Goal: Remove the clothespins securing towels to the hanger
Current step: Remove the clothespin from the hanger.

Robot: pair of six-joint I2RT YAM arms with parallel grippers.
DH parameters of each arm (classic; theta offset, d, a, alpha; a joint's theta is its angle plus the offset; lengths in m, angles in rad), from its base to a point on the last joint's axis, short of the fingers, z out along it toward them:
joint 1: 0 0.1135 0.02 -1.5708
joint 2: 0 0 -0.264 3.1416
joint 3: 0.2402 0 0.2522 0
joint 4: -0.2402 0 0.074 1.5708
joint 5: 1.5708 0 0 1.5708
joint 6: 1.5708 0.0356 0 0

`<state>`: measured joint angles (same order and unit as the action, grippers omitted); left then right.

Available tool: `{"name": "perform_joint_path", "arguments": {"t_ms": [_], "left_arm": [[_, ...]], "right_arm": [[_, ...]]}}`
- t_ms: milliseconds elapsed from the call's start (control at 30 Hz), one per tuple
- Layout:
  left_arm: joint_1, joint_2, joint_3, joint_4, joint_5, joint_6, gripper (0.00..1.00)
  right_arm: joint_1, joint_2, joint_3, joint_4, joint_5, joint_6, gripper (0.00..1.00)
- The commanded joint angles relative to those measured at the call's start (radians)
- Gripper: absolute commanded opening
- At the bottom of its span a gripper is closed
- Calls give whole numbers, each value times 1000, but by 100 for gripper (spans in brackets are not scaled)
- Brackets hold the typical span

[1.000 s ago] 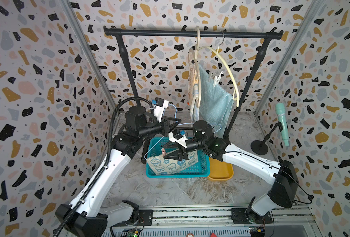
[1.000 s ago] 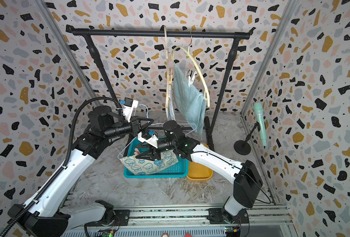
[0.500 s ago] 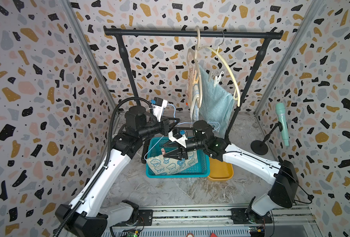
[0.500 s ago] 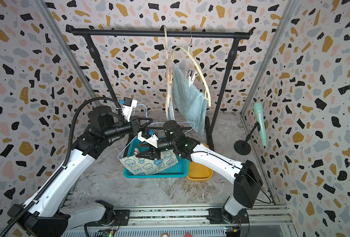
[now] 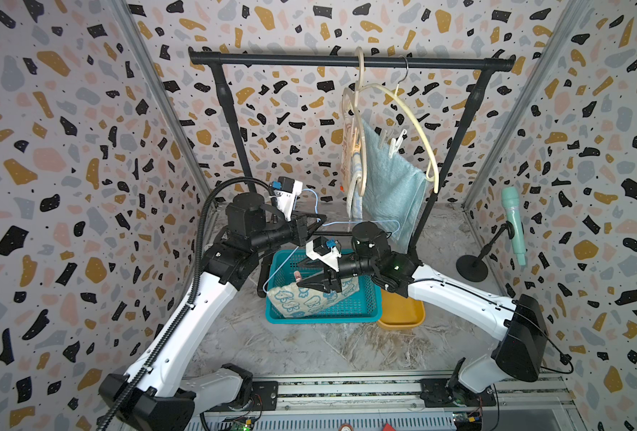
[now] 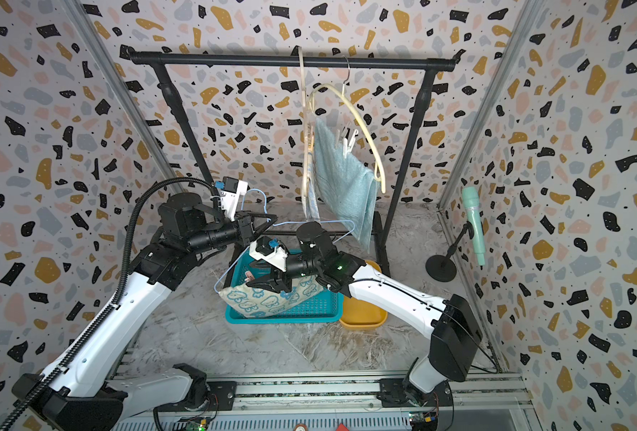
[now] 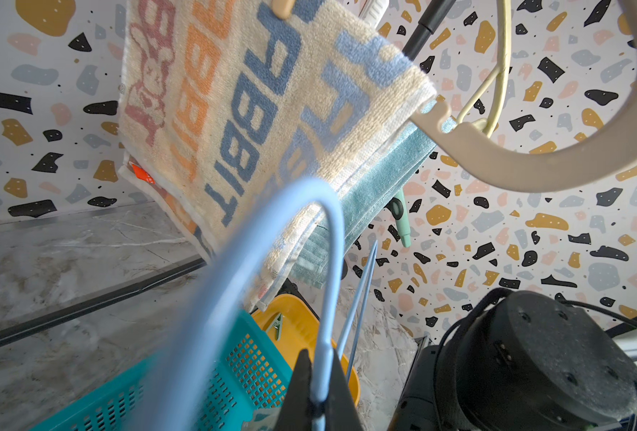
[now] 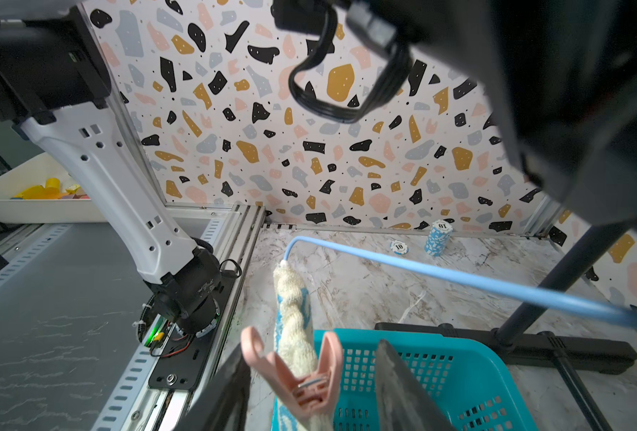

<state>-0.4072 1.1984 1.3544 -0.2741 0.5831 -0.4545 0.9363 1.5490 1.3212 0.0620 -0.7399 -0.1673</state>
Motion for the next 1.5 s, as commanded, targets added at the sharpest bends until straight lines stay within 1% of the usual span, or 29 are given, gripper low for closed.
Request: {"name": "perform_joint_path", "arguments": {"t_ms": [0, 233, 700, 967, 1467], "left_arm": [[-14, 19, 15, 49, 10, -32, 0], [-14, 23, 15, 69, 31, -53, 0], [-14, 27, 15, 73, 88, -68, 0], [-14, 30, 12, 72, 115, -68, 0], [-13, 32, 9, 71, 116, -65, 0]], "right_arm": [[38, -39, -18, -22, -12, -22, 54], [39, -53, -32, -8, -4, -24, 54], [38, -24, -15, 1, 41, -41, 52], [38, -9, -4, -1, 43, -44, 45], [37, -2, 1, -1, 39, -49, 35]]}}
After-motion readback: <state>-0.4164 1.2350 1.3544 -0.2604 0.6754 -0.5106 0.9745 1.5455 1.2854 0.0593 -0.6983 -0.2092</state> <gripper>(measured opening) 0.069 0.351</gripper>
